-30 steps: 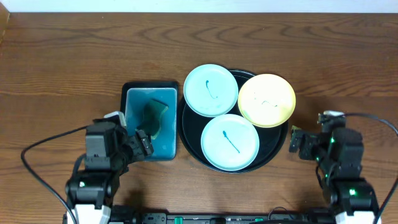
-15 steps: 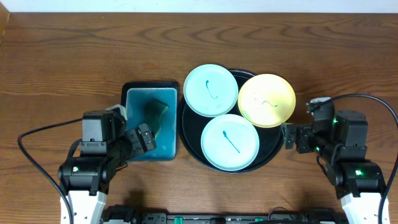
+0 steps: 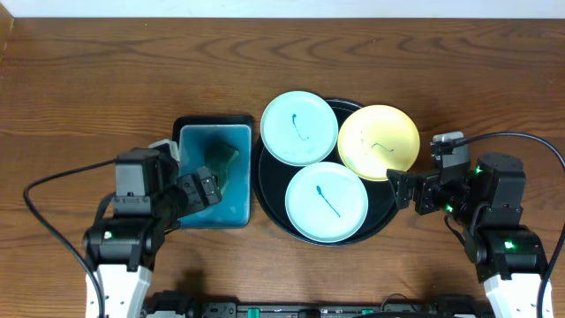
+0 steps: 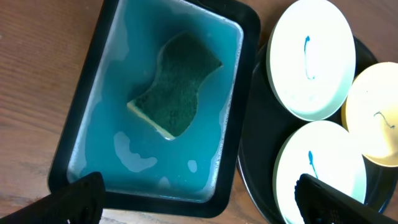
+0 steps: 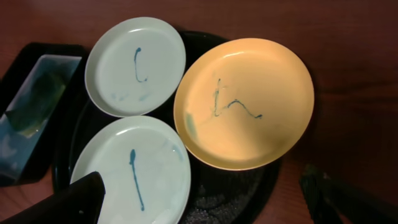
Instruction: Clean dirty plates on tray and stack at the side
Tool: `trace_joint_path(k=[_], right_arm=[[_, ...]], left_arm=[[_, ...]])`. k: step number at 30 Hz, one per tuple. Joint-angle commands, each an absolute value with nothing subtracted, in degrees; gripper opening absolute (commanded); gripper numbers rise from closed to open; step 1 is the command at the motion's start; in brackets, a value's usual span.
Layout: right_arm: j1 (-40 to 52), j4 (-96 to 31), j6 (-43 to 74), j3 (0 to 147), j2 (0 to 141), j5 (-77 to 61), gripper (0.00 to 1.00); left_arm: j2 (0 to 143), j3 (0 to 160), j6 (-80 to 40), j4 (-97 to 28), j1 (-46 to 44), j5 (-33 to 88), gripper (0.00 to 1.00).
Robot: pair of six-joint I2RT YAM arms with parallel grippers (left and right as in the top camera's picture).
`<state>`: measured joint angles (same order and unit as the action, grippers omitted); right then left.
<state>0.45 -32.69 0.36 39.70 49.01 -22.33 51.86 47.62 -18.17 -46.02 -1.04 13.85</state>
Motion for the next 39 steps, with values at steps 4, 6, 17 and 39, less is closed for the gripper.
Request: trace_joint_path(k=[4,6,17,39], right_arm=[[0.10,-32.86,3.18,41.08,49.50,-23.64,0.99],[0.10,-33.32,3.18,41.08,50.39,-23.66,0.99],[1.41,-34.50,3.16,41.08,55.72,-24.49,0.99],[2.46,-34.50,3.14,41.08,57.89,-24.45,0.98]], left_arm=[[59.29,54.08,-15.22,-46.00,-1.34,14.35,0.92],[62.24,55.79,-13.13,-45.98,-1.39,14.26,0.91],[78.35,64.12,-0.27,-46.06,-3.70,4.19,0.88],[98.76,64.10,2.90,-39.59,-10.09,-0.08,0.78]])
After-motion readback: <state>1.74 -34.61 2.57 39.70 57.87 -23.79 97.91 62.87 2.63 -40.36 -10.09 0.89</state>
